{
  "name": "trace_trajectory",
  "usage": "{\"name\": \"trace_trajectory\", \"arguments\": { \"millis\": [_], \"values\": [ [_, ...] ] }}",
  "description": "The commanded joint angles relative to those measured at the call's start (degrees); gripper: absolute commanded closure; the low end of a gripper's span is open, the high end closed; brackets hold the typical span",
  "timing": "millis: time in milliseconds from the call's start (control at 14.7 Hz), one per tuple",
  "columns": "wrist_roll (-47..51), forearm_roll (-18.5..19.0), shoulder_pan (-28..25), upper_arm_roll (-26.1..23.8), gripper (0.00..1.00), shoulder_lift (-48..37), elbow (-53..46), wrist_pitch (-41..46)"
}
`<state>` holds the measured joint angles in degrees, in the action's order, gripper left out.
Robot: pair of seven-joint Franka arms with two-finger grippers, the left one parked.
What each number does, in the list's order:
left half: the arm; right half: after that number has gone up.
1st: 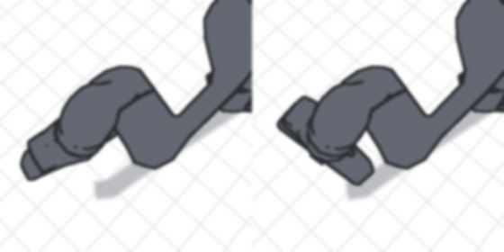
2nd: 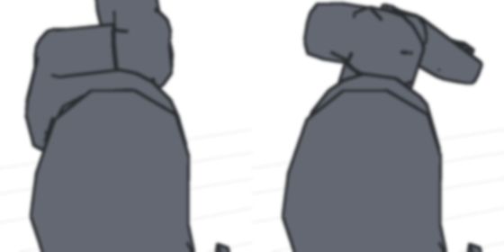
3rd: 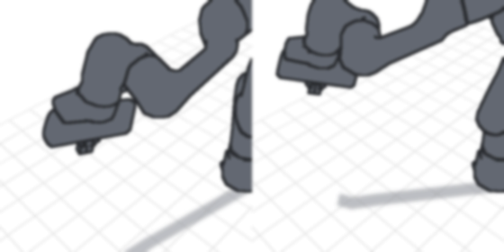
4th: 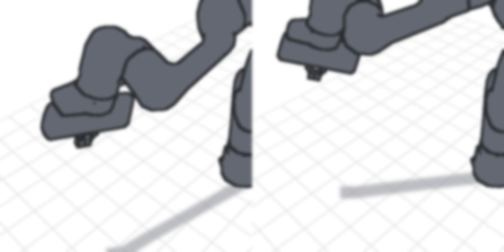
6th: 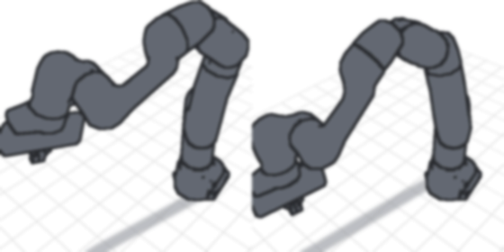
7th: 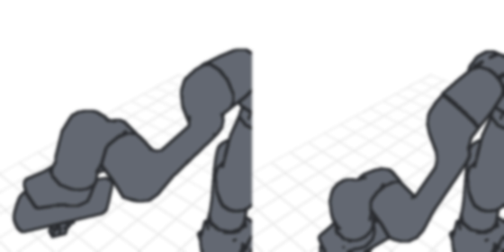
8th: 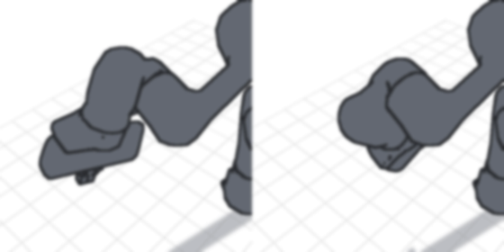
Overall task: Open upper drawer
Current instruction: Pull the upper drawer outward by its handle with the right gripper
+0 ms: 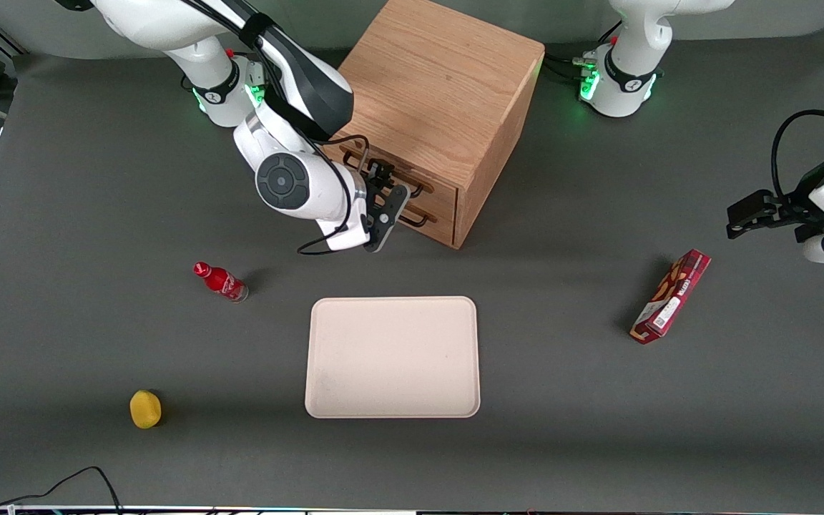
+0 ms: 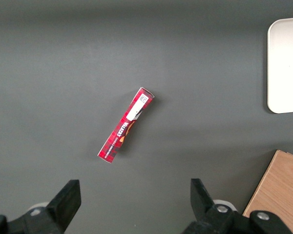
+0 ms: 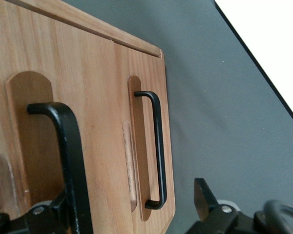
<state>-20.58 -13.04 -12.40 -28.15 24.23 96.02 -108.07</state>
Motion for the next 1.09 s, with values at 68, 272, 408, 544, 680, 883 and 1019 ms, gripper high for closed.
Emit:
{"name": "trace_trajectory", "arguments": {
  "millis": [68,272,408,544,680,883,1019],
  "values": [
    [-0.6,2.23,0.45,0.47,0.0,0.81,-0.31,-1.88],
    [-1.04,2.67,0.8,0.55,0.0,0.99,-1.09,-1.88],
    [-1.13,3.89,1.06,0.64,0.0,1.69,-1.8,-1.88],
    [-1.13,4.17,1.06,0.9,0.0,2.22,-2.68,-1.88],
    [-1.31,4.25,1.06,1.61,0.0,2.4,-3.29,-1.88],
    [-1.22,5.48,1.06,2.39,0.0,3.54,-5.48,-1.8],
    [-2.09,5.48,1.06,3.28,0.0,4.24,-7.24,-1.36]
  ]
}}
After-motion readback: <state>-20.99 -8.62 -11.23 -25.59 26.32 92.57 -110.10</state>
